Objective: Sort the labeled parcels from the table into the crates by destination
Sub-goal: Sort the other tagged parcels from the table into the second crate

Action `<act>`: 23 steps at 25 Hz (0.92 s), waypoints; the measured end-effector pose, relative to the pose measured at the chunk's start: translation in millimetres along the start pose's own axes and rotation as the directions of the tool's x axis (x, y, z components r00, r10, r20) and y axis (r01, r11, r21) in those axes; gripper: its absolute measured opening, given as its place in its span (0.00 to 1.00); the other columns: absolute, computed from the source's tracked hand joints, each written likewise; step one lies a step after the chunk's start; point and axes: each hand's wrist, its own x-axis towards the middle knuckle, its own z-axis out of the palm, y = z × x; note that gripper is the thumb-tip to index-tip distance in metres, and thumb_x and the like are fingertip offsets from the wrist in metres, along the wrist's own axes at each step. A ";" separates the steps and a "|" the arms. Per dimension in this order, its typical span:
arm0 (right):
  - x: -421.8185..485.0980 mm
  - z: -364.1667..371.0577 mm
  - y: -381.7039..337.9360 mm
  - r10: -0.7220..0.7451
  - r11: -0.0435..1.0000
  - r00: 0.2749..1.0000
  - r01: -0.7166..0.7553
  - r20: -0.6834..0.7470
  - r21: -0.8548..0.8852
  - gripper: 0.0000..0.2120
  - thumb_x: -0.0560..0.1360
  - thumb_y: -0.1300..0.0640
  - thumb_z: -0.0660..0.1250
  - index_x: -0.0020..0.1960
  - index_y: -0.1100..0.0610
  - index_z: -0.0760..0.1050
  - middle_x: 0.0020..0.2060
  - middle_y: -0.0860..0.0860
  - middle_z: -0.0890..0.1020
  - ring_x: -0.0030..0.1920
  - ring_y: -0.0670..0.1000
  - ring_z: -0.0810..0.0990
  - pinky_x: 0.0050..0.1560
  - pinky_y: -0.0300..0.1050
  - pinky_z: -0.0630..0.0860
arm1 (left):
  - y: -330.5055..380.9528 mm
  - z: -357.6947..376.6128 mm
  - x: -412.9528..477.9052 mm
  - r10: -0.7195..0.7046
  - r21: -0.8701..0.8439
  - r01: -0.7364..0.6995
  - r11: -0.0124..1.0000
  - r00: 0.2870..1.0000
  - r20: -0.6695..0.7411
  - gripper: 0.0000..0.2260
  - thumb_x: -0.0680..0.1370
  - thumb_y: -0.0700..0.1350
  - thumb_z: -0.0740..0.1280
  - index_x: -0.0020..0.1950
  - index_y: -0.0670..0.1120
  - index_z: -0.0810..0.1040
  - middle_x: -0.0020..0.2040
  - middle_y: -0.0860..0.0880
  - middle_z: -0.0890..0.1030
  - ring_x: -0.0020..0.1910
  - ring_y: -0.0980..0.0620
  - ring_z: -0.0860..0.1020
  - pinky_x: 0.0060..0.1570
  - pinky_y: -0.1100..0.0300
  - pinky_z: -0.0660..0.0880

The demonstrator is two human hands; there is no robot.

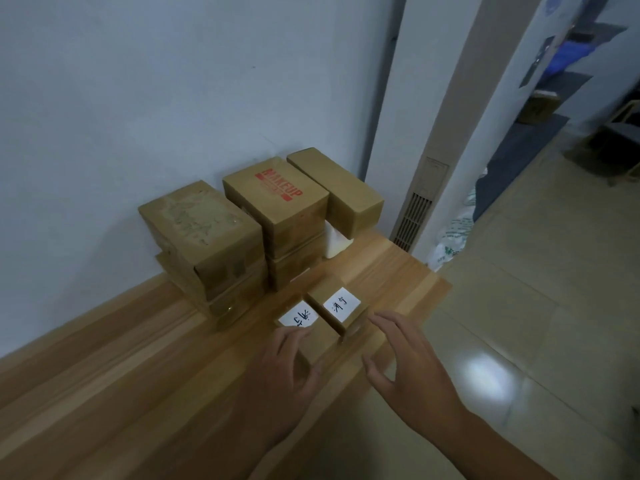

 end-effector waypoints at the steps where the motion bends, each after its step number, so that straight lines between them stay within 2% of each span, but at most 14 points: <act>1: 16.5 3.1 9.7 -0.013 1.000 0.999 0.014 0.034 -0.005 0.28 0.75 0.50 0.73 0.73 0.52 0.71 0.69 0.44 0.73 0.69 0.45 0.72 0.68 0.47 0.73 | -2.3 4.2 8.7 -0.023 0.019 0.023 1.000 1.000 -0.007 0.23 0.78 0.54 0.68 0.73 0.55 0.69 0.67 0.61 0.68 0.65 0.63 0.68 0.64 0.63 0.70; 4: 70.4 17.3 41.1 -0.051 0.998 0.980 0.058 0.195 -0.027 0.31 0.76 0.48 0.71 0.76 0.51 0.67 0.70 0.44 0.70 0.69 0.44 0.69 0.69 0.43 0.71 | -10.7 21.1 31.5 -0.135 0.064 0.136 0.989 0.991 -0.026 0.23 0.79 0.54 0.67 0.73 0.55 0.67 0.69 0.60 0.67 0.64 0.65 0.65 0.65 0.67 0.67; 6: 108.1 28.7 62.6 -0.088 0.995 0.948 0.097 0.304 -0.015 0.31 0.77 0.46 0.69 0.77 0.50 0.63 0.70 0.44 0.68 0.68 0.44 0.68 0.66 0.39 0.71 | -12.2 30.6 46.1 -0.227 0.064 0.230 0.971 0.972 -0.057 0.22 0.79 0.54 0.67 0.73 0.56 0.68 0.68 0.62 0.67 0.63 0.65 0.66 0.61 0.66 0.70; 9: 161.0 53.3 97.4 -0.129 0.987 0.893 0.156 0.432 -0.026 0.32 0.78 0.44 0.67 0.77 0.51 0.60 0.72 0.48 0.65 0.69 0.48 0.67 0.67 0.44 0.72 | -4.1 48.8 71.6 -0.359 0.065 0.369 0.927 0.924 -0.129 0.22 0.79 0.55 0.67 0.72 0.58 0.68 0.66 0.64 0.67 0.62 0.64 0.68 0.56 0.69 0.67; 12: 193.3 92.3 118.0 -0.135 0.987 0.857 0.160 0.497 -0.007 0.39 0.76 0.41 0.68 0.79 0.54 0.56 0.76 0.52 0.61 0.73 0.52 0.64 0.70 0.47 0.67 | 6.3 67.5 91.4 -0.460 0.054 0.476 0.878 0.869 -0.183 0.22 0.79 0.55 0.67 0.72 0.58 0.68 0.64 0.63 0.68 0.63 0.63 0.68 0.60 0.66 0.69; 14: 200.8 120.5 129.8 -0.087 0.990 0.820 0.134 0.565 -0.042 0.47 0.75 0.37 0.67 0.81 0.56 0.47 0.80 0.55 0.55 0.76 0.55 0.60 0.74 0.51 0.63 | 11.8 80.7 99.5 -0.523 0.048 0.541 0.840 0.829 -0.200 0.21 0.79 0.55 0.66 0.72 0.58 0.68 0.66 0.63 0.67 0.65 0.61 0.69 0.64 0.59 0.73; 16: 200.5 138.3 139.3 -0.045 0.989 0.783 0.122 0.621 -0.082 0.54 0.72 0.31 0.65 0.81 0.55 0.38 0.81 0.56 0.48 0.78 0.57 0.57 0.74 0.55 0.61 | 19.0 86.9 99.1 -0.557 0.052 0.579 0.814 0.802 -0.216 0.21 0.79 0.56 0.66 0.71 0.57 0.68 0.67 0.63 0.66 0.66 0.61 0.69 0.65 0.57 0.72; 20: 200.4 152.0 149.0 -0.037 0.989 0.744 0.123 0.667 -0.082 0.59 0.63 0.22 0.55 0.79 0.53 0.33 0.81 0.57 0.50 0.77 0.58 0.60 0.70 0.59 0.67 | 26.0 89.5 94.8 -0.608 0.012 0.643 0.766 0.730 -0.312 0.20 0.78 0.54 0.67 0.70 0.56 0.72 0.66 0.63 0.68 0.65 0.63 0.69 0.65 0.60 0.71; 23: 203.7 154.3 148.8 -0.041 0.987 0.714 0.140 0.699 -0.084 0.63 0.62 0.22 0.60 0.80 0.55 0.33 0.81 0.57 0.50 0.75 0.58 0.62 0.68 0.58 0.69 | 25.2 91.0 90.3 -0.625 0.003 0.665 0.747 0.703 -0.340 0.19 0.78 0.51 0.68 0.69 0.54 0.73 0.65 0.61 0.70 0.65 0.61 0.70 0.64 0.59 0.71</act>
